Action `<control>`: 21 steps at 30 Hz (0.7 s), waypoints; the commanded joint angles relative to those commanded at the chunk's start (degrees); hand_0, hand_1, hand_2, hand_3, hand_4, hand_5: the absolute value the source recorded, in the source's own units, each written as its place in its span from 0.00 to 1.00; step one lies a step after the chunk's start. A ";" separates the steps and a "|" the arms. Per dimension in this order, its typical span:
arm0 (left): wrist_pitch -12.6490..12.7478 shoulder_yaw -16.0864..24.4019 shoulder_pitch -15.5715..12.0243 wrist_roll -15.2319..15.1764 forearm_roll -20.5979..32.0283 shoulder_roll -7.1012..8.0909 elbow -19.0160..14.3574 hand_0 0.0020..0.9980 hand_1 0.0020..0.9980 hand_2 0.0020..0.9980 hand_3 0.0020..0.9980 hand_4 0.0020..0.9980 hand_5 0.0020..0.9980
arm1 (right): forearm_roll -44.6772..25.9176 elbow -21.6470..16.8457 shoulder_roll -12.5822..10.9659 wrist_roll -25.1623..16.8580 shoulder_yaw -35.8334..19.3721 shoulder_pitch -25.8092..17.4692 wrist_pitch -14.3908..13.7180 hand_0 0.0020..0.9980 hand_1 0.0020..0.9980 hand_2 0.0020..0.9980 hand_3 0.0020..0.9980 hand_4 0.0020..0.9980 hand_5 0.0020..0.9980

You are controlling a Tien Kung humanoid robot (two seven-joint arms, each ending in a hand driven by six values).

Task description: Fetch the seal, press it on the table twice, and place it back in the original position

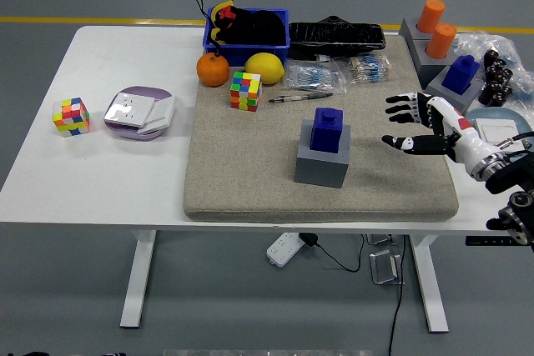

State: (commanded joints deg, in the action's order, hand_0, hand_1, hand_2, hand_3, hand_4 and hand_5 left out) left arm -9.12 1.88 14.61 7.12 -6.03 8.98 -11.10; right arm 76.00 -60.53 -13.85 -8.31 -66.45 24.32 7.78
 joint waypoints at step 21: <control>0.00 -0.91 0.21 0.01 0.31 0.09 -0.09 0.82 0.82 0.79 0.84 0.82 0.43 | -1.43 0.57 2.43 -0.54 8.68 5.28 0.12 0.82 0.75 0.78 0.81 0.95 0.00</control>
State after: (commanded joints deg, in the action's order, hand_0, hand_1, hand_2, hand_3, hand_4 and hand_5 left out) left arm -9.12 0.98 14.82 7.13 -5.72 9.06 -11.19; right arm 74.57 -59.96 -11.42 -8.85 -57.77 29.60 7.90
